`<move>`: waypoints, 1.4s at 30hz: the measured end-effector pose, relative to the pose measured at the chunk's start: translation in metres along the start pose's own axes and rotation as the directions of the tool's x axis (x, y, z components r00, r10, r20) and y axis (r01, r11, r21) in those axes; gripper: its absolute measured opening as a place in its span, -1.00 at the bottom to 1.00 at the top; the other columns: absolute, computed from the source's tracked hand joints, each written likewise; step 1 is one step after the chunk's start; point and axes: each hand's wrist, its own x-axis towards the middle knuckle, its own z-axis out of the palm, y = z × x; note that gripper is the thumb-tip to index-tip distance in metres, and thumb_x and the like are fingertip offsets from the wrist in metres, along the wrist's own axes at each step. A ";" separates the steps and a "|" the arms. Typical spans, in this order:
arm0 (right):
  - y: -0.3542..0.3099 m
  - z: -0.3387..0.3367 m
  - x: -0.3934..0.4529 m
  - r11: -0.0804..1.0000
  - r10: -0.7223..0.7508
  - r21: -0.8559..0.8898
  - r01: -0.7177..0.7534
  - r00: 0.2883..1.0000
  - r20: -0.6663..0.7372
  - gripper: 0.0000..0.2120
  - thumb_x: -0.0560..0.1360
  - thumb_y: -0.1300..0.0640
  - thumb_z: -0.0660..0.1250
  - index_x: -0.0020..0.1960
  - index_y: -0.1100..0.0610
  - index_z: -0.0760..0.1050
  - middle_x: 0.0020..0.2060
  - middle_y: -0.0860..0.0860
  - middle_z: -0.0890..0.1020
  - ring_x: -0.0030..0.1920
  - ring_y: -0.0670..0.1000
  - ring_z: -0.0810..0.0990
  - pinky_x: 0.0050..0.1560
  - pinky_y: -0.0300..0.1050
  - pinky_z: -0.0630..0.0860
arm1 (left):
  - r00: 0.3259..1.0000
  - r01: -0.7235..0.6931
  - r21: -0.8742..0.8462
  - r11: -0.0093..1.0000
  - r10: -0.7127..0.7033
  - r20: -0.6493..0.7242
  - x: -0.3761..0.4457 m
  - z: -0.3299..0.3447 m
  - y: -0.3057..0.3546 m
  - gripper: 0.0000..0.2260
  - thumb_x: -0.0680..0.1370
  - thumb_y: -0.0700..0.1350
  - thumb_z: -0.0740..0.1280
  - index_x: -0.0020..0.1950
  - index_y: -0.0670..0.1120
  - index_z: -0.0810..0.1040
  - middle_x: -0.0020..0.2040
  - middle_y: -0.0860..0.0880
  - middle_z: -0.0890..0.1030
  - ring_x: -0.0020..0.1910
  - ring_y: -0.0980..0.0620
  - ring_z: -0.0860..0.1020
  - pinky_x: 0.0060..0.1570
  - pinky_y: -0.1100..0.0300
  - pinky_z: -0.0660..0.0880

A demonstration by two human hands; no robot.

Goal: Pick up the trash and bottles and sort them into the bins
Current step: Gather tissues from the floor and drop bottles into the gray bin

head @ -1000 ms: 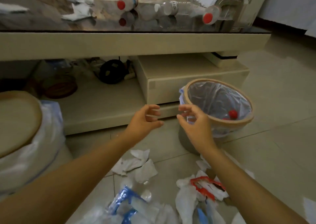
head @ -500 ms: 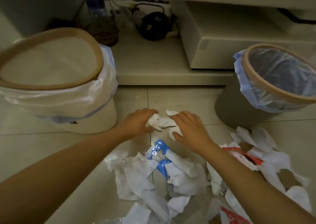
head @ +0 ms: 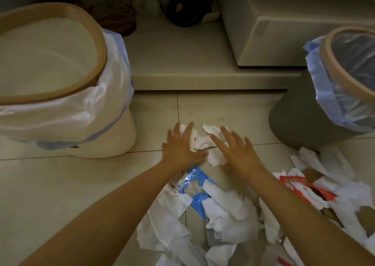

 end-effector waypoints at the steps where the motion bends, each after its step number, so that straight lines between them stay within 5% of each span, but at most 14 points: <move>1: 0.006 -0.002 0.003 1.000 -0.005 -0.016 0.006 1.000 0.018 -0.07 0.50 -0.04 0.33 0.49 -0.13 -0.37 0.51 0.06 -0.31 0.52 0.17 -0.11 0.45 0.21 0.03 | 0.999 -0.050 0.065 0.997 0.049 0.019 0.003 0.004 0.004 -0.07 0.33 0.39 0.35 0.51 0.25 -0.13 0.57 0.00 -0.16 0.53 -0.17 -0.14 0.39 -0.25 0.14; 7: 0.023 -0.006 0.025 0.997 -0.064 0.038 0.060 0.992 0.109 0.05 0.41 0.05 0.46 0.47 -0.25 -0.34 0.50 -0.01 -0.35 0.52 0.17 -0.14 0.44 0.28 -0.02 | 0.985 -0.164 0.202 0.966 0.171 -0.017 0.008 0.006 0.008 -0.39 0.52 0.14 0.32 0.50 0.15 0.14 0.56 -0.03 0.05 0.49 -0.11 0.10 0.32 -0.04 0.29; 12: 0.014 -0.011 0.031 0.972 -0.231 0.074 0.222 0.962 0.147 -0.20 0.49 0.12 0.34 0.51 -0.22 -0.09 0.55 -0.06 -0.08 0.50 0.10 0.07 0.42 0.12 0.14 | 0.954 -0.264 0.247 0.932 0.291 -0.079 -0.001 -0.003 -0.015 -0.53 0.59 0.03 0.25 0.48 0.16 0.23 0.54 -0.01 0.13 0.46 -0.05 0.21 0.29 0.07 0.31; 15: 0.008 -0.011 0.026 0.964 -0.264 0.042 0.262 0.963 0.053 -0.45 0.53 0.09 0.24 0.47 -0.14 0.18 0.48 0.00 0.19 0.34 0.11 0.34 0.14 -0.05 0.38 | 0.943 -0.282 0.227 0.932 0.313 -0.115 -0.008 -0.007 -0.034 -0.58 0.59 0.00 0.25 0.45 0.16 0.30 0.53 0.00 0.20 0.43 -0.06 0.27 0.23 0.08 0.35; 18: -0.001 -0.011 0.017 0.947 -0.318 -0.050 0.317 0.948 -0.011 -0.61 0.56 -0.03 0.13 0.37 -0.04 0.36 0.30 0.04 0.39 0.17 0.12 0.46 -0.11 -0.11 0.33 | 0.932 -0.294 0.218 0.931 0.329 -0.149 -0.020 -0.011 -0.049 -0.62 0.56 -0.04 0.29 0.38 0.15 0.40 0.46 -0.04 0.34 0.33 -0.13 0.40 0.13 0.02 0.44; 21: -0.012 -0.008 0.007 0.935 -0.355 -0.039 0.353 0.929 -0.102 -0.64 0.45 -0.06 0.08 0.04 0.02 0.58 -0.07 0.08 0.58 -0.21 0.12 0.59 -0.36 -0.13 0.36 | 0.928 -0.308 0.210 0.928 0.342 -0.149 -0.031 -0.017 -0.056 -0.65 0.54 -0.08 0.32 0.31 0.13 0.42 0.38 -0.07 0.43 0.24 -0.16 0.48 0.07 -0.04 0.52; 24: -0.018 0.008 -0.002 0.945 -0.326 -0.041 0.323 0.935 -0.140 -0.71 0.38 -0.13 0.25 -0.01 -0.01 0.56 -0.14 0.02 0.59 -0.28 0.07 0.57 -0.41 -0.11 0.48 | 0.928 -0.309 0.273 0.911 0.352 -0.121 -0.043 -0.027 -0.057 -0.67 0.52 0.04 0.16 0.20 0.03 0.58 0.29 -0.09 0.51 0.13 -0.19 0.55 -0.06 -0.05 0.57; 27: -0.024 0.007 -0.011 0.935 -0.353 -0.047 0.351 0.915 -0.195 -0.55 0.22 -0.07 0.52 0.08 -0.01 0.56 -0.04 0.05 0.62 -0.25 0.08 0.59 -0.41 -0.07 0.54 | 0.905 -0.344 0.333 0.878 0.404 -0.132 -0.057 -0.035 -0.061 -0.61 0.45 0.11 0.11 0.03 -0.01 0.65 0.12 -0.11 0.61 -0.09 -0.18 0.63 -0.35 0.05 0.58; 34: -0.040 -0.038 -0.034 0.880 -0.419 -0.097 0.464 0.667 -0.616 -0.64 0.25 0.21 0.54 0.02 0.06 0.59 0.06 0.11 0.61 -0.13 0.11 0.60 -0.31 -0.07 0.56 | 0.798 -0.443 0.414 0.795 0.561 -0.223 -0.103 -0.074 -0.058 -0.72 0.48 -0.10 0.24 0.15 0.00 0.58 0.18 -0.11 0.59 0.01 -0.11 0.62 -0.37 0.13 0.59; 37: -0.049 -0.069 -0.042 0.866 -0.437 -0.160 0.474 0.559 -0.705 -0.68 0.33 0.25 0.48 0.06 0.06 0.60 0.09 0.12 0.62 -0.06 0.11 0.63 -0.21 -0.04 0.60 | 0.751 -0.463 0.453 0.762 0.608 -0.256 -0.121 -0.105 -0.050 -0.64 0.39 -0.22 0.47 0.18 -0.05 0.60 0.21 -0.14 0.58 0.02 -0.12 0.62 -0.28 0.10 0.61; 42: -0.063 -0.122 -0.049 0.875 -0.395 -0.187 0.446 0.435 -0.809 -0.70 0.44 0.18 0.44 0.15 0.04 0.55 0.14 0.12 0.61 0.02 0.11 0.62 -0.15 0.03 0.60 | 0.640 -0.452 0.520 0.725 0.669 -0.377 -0.150 -0.161 -0.030 -0.62 0.42 -0.24 0.45 0.23 -0.09 0.59 0.23 -0.18 0.55 0.08 -0.13 0.60 -0.18 0.11 0.58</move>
